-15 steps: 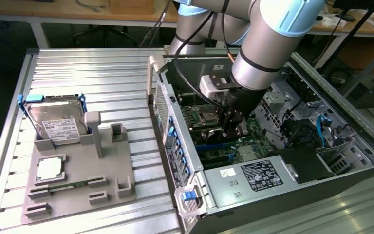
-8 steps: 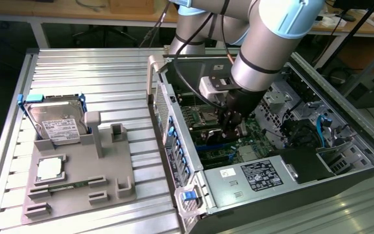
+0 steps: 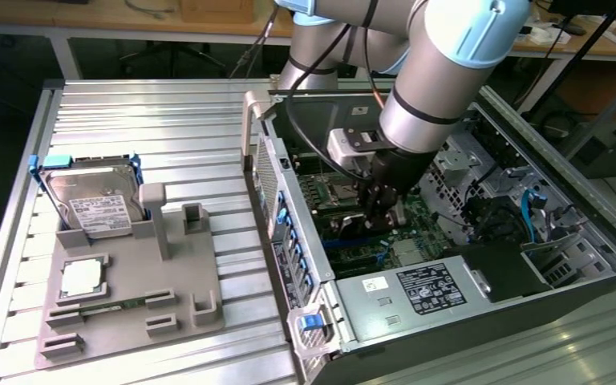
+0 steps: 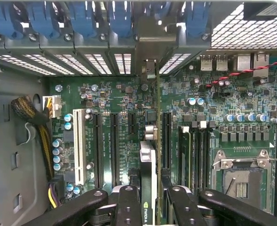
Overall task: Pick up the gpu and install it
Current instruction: 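Insert the gpu into the slot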
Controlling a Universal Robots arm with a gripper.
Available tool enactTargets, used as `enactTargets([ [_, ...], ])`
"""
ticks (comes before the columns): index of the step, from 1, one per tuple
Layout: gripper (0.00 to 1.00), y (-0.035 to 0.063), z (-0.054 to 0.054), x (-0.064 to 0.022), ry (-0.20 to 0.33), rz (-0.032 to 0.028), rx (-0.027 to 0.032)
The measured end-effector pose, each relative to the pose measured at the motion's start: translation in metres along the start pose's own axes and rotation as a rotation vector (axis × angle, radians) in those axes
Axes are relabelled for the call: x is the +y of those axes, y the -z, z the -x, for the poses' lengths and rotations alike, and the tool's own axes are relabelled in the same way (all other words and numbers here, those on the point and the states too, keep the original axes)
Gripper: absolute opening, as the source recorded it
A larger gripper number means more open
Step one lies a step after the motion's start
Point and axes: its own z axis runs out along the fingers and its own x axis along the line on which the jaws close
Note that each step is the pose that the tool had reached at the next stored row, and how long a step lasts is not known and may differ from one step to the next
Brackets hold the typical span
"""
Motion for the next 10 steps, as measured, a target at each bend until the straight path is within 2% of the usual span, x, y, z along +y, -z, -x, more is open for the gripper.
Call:
enactTargets([
  [10,0.27,-0.004,-0.0001,-0.0001,0.0,0.0,0.0],
])
